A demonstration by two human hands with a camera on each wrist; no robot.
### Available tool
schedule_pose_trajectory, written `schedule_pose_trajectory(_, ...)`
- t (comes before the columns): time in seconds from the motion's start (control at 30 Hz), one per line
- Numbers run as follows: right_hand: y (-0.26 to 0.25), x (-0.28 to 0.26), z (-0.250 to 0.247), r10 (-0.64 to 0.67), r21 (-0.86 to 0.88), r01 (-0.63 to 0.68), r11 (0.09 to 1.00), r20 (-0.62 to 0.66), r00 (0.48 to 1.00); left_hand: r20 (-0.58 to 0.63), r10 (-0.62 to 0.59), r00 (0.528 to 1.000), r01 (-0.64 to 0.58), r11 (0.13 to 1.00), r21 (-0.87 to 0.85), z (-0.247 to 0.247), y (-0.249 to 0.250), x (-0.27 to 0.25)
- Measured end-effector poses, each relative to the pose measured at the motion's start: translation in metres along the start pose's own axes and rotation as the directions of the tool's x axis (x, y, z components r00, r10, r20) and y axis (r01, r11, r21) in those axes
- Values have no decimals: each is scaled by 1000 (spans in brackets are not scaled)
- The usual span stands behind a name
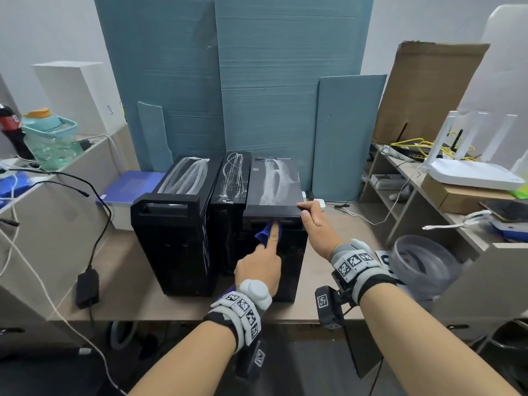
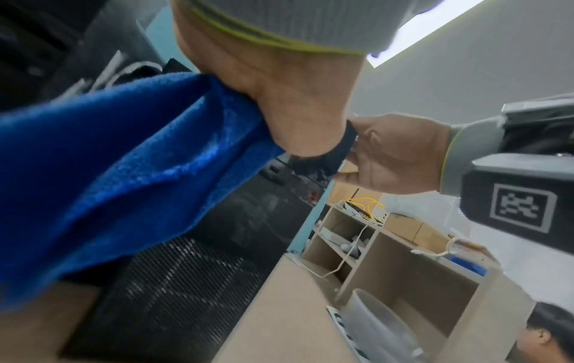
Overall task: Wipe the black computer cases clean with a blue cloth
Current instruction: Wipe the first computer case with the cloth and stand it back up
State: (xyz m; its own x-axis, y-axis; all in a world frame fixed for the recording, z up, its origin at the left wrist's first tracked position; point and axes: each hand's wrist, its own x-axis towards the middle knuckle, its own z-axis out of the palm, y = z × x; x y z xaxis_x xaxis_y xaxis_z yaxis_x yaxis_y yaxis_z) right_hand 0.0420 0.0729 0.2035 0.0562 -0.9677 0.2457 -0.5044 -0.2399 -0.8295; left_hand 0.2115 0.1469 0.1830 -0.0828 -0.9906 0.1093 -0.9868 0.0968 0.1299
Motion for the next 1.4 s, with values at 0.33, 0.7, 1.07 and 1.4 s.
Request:
schedule_pose_trajectory(0.33, 1, -1, -2, 11, -21, -10, 1000, 51, 999, -18, 68, 998, -68, 998, -16, 23, -33, 10)
schedule_pose_trajectory(0.7, 7, 1, 2, -2, -25, 3, 1000, 18, 1000, -12, 89, 996, -90, 994, -62, 33, -15, 8)
schedule_pose_trajectory(1.07, -10, 10, -4, 36, -130, -30, 991, 47, 998, 0, -32, 999, 32, 997, -76, 46, -79, -1)
schedule_pose_trajectory(1.4, -58, 26, 33, -100, -654, 198, 730, 183, 978, -156, -70, 985, 55, 994, -98, 16, -87, 13)
